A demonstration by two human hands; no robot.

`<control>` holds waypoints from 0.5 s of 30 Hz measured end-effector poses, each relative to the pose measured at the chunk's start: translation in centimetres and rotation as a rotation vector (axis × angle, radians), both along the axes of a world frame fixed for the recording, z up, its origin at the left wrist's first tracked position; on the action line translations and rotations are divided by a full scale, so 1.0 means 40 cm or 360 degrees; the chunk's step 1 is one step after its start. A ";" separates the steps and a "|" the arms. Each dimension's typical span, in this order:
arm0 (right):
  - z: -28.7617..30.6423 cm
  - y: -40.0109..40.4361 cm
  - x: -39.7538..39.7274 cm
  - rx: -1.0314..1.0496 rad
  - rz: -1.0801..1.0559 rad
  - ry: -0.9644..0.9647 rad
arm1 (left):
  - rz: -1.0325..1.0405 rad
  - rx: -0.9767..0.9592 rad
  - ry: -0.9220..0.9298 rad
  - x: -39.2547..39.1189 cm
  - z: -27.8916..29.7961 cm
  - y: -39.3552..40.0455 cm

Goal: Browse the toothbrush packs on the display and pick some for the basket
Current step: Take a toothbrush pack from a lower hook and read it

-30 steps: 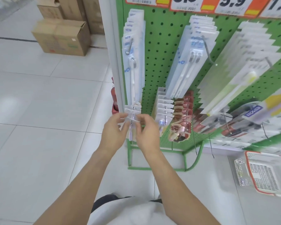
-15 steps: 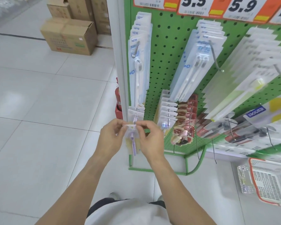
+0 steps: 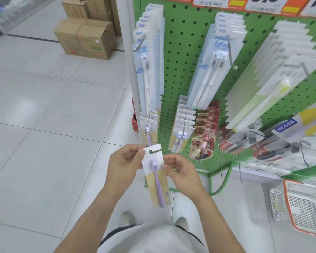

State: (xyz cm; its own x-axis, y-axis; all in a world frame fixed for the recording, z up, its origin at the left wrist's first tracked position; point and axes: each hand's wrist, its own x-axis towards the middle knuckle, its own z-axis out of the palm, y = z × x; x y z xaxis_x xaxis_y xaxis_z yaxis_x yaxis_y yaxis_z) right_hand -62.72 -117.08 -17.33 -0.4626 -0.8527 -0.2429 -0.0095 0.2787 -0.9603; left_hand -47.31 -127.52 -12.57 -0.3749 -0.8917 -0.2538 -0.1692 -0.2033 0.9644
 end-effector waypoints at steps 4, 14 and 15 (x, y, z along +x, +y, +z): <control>0.000 0.052 -0.031 0.0050 0.0053 -0.0039 | 0.0062 0.0167 0.0111 -0.013 -0.002 0.029; 0.045 0.038 -0.039 -0.0150 -0.0167 -0.0271 | -0.0143 0.0342 -0.0012 -0.022 -0.020 0.088; 0.048 0.040 -0.043 -0.0154 -0.0155 -0.0280 | -0.0133 0.0326 -0.0018 -0.025 -0.020 0.091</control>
